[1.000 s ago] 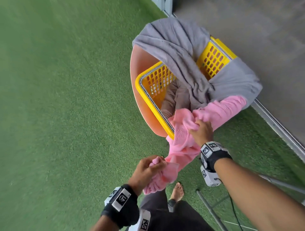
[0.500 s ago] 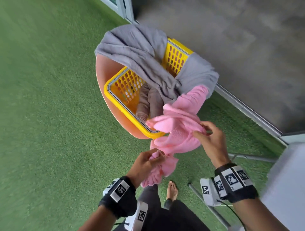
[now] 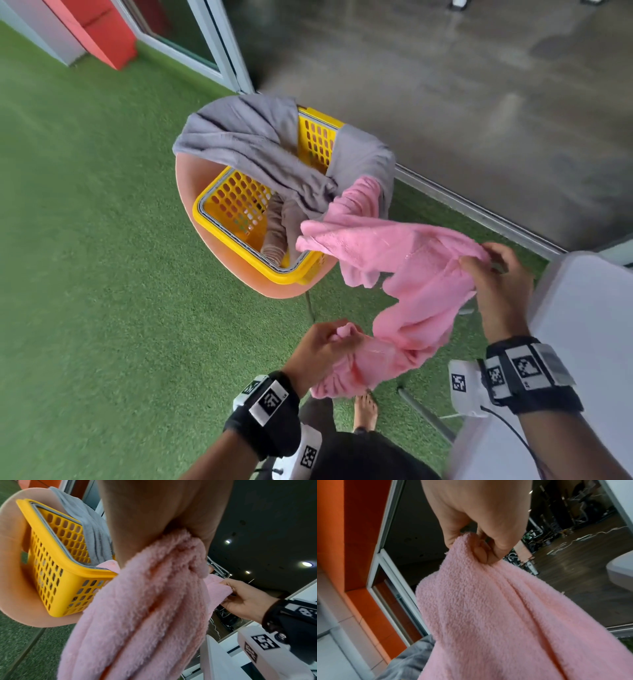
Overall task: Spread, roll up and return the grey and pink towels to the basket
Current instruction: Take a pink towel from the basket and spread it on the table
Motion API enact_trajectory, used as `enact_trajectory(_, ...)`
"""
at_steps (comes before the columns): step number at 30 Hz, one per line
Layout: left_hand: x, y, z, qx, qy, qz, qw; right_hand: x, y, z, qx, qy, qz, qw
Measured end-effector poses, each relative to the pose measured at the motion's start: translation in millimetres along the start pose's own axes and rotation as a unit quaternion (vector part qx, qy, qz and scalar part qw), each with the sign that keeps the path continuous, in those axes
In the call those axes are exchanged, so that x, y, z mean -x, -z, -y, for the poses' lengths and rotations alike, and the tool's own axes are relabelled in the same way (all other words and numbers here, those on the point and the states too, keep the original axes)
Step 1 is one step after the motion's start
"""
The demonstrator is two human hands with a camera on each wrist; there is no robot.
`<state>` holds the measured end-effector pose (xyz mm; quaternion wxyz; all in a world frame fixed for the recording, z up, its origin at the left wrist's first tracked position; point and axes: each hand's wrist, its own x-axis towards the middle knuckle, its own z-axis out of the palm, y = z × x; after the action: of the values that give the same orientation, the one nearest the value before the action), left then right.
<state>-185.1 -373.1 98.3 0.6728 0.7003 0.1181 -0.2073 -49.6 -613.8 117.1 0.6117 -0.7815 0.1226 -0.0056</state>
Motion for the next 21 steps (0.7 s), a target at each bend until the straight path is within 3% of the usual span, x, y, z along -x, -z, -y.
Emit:
enact_trajectory(5, -0.8, -25.3, -3.0, -0.012, -0.006, 0.014, 1.000, -14.1, 19.3, -6.1, -0.006, 0.019, -0.081, 0.997)
enact_trajectory(13, -4.1, -54.2, -9.0, -0.019, -0.021, 0.038, 0.999, -27.4, 19.9, -21.5, 0.060, 0.019, -0.020, 0.998)
enact_trajectory(18, -9.1, -64.7, -18.2, -0.024, -0.036, 0.021, 0.999, -1.3, 27.7, -1.8, 0.068, 0.022, 0.196, 0.978)
enact_trajectory(21, -9.0, -66.0, -21.5, -0.023, -0.045, 0.014, 0.999, 42.6, 32.7, 3.3, 0.058, -0.016, 0.393, 0.918)
